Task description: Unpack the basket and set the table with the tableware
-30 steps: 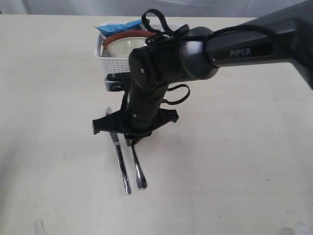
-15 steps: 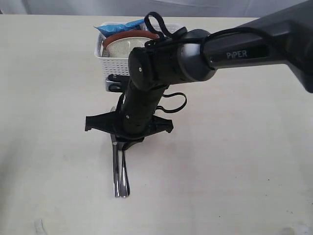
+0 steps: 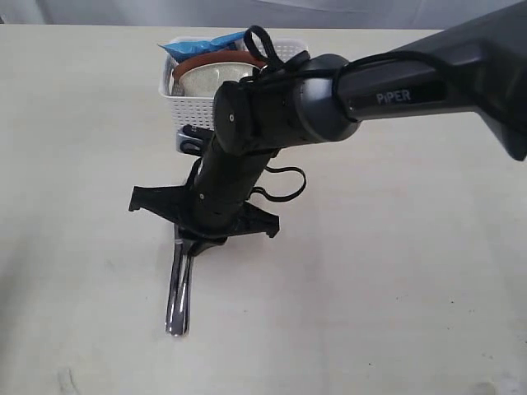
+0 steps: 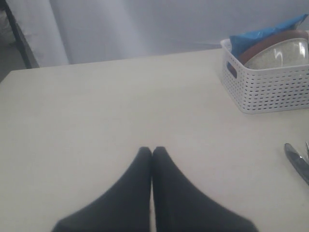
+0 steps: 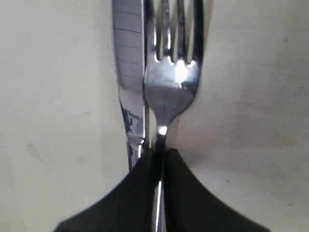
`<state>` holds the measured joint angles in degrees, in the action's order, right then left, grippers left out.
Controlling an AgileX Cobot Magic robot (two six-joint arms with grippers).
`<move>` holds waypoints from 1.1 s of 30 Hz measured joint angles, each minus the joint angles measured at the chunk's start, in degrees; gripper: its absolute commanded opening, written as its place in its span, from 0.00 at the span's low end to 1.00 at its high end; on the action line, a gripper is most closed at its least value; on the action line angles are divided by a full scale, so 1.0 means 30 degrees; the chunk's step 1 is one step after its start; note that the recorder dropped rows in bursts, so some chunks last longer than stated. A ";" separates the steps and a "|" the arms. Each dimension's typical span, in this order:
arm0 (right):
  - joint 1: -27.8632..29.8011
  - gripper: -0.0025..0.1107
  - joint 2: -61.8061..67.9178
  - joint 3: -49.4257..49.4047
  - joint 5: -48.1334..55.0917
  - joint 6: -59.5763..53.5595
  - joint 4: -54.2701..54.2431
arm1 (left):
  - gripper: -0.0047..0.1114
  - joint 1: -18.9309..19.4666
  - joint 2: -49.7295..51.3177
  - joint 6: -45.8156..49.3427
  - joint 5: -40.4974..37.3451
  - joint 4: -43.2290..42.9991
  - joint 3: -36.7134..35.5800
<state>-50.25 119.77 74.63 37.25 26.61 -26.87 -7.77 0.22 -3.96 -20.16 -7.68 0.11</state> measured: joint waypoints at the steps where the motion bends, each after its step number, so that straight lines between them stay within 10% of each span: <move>1: -0.0042 0.02 0.0000 0.0000 0.0000 0.0036 -0.0047 | 0.04 0.0000 0.0000 0.0000 0.0000 0.0000 0.0000; 29: 0.0146 0.02 0.0000 0.0000 0.0597 0.0121 0.1791 | 0.04 0.0000 0.0000 0.0000 0.0000 0.0000 0.0000; 33: 0.0146 0.15 0.0000 0.0000 0.0566 -0.0008 0.1791 | 0.04 0.0000 0.0000 0.0000 0.0000 0.0000 0.0000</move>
<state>-49.81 119.77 74.63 38.94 26.59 -21.50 -7.77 0.22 -3.96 -20.16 -7.68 0.11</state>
